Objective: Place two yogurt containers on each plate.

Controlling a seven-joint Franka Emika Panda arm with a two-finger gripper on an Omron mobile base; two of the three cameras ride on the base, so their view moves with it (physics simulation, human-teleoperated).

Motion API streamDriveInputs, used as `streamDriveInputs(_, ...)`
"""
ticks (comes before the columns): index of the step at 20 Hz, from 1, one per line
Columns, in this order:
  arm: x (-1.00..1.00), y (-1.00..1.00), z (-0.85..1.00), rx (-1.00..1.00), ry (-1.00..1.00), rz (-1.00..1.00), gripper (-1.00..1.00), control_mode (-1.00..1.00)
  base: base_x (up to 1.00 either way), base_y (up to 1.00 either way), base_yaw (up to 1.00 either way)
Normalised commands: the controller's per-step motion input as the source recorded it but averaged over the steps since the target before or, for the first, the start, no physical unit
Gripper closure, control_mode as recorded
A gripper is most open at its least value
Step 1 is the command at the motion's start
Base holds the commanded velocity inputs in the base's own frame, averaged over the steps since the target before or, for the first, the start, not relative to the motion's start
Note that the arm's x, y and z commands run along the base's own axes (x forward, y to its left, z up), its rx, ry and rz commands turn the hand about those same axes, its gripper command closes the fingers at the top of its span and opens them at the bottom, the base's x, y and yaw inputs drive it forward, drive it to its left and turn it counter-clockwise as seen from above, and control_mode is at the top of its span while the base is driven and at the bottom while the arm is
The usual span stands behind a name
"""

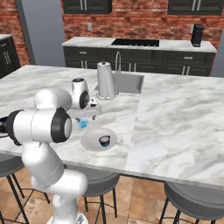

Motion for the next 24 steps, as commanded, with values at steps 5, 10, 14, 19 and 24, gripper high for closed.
streamDriveInputs(5, 0.2, 0.41, -0.06, 0.0, 0.0, 0.36, -1.0, -1.0, 0.0, 0.0, 0.0)
streamDriveInputs(10, 0.28, 0.3, -0.17, 0.0, 0.04, 0.2, -1.0, -1.0, 0.0, 0.0, 0.0)
streamDriveInputs(14, 0.18, 0.03, -0.27, 0.0, 0.0, 0.01, -1.0, -1.0, 0.0, 0.0, 0.0)
streamDriveInputs(19, 0.23, 0.1, -0.16, 0.0, 0.0, 0.0, -1.0, -1.0, 0.0, 0.0, 0.0)
streamDriveInputs(24, 0.24, 0.16, -0.17, 0.0, 0.0, 0.0, -1.0, -1.0, 0.0, 0.0, 0.0)
